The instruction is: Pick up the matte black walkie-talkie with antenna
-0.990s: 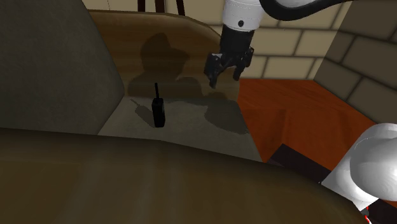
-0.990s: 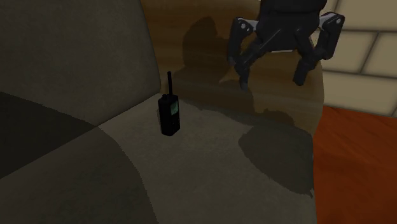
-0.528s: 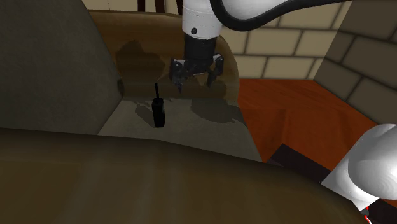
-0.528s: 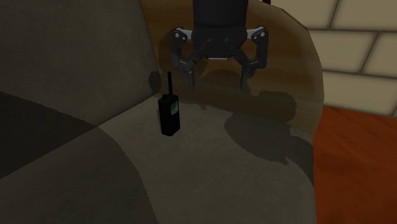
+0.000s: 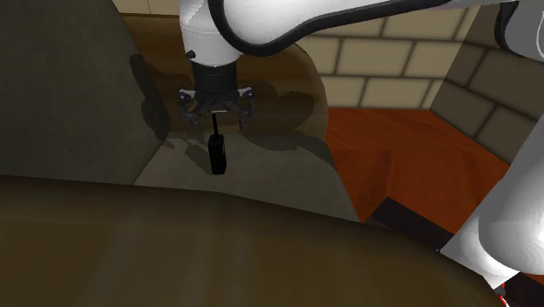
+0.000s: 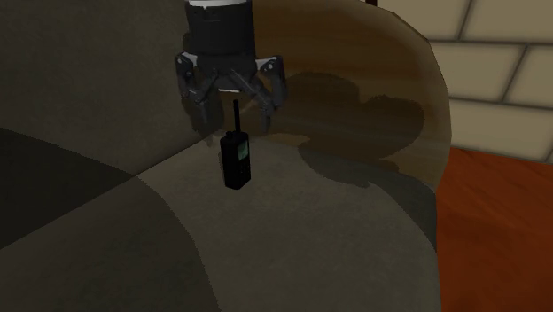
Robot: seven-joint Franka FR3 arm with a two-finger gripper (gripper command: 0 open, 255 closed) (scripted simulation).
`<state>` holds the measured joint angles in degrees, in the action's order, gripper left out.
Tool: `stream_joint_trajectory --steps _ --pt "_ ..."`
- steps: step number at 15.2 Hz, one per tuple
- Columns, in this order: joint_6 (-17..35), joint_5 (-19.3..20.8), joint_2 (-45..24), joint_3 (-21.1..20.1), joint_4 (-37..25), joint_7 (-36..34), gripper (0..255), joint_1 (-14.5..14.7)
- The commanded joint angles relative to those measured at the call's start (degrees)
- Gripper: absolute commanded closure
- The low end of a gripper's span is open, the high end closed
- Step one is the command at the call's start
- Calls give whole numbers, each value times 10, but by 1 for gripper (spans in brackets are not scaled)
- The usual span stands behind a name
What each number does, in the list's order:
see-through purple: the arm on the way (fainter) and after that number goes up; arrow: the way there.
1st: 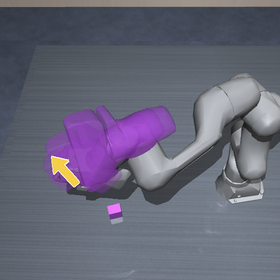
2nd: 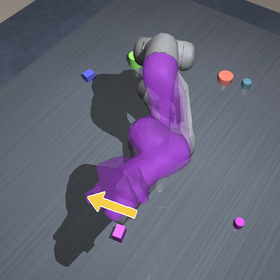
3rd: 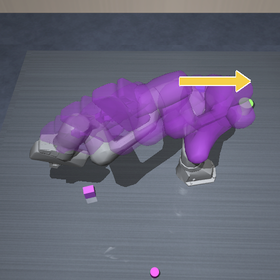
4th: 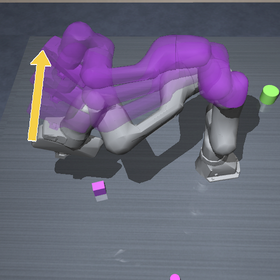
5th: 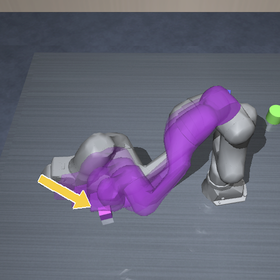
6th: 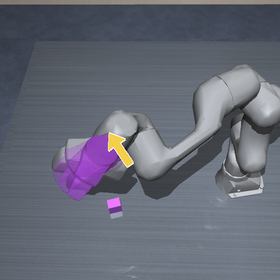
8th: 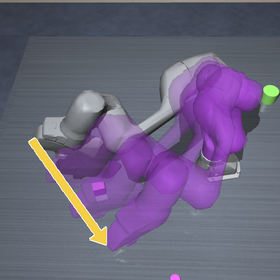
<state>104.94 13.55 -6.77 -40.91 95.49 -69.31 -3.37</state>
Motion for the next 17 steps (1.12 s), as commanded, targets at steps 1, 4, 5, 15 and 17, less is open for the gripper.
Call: stream_joint_trajectory --steps 1,4,5,15,17 --pt "-10 27 -38 -1 -36 -35 0 15" --pt "13 28 -38 1 -12 -39 0 14" --pt "21 28 -38 1 -5 -40 0 14" --pt "46 32 -41 3 19 -46 255 13" --pt "46 33 -41 3 19 -46 255 13"
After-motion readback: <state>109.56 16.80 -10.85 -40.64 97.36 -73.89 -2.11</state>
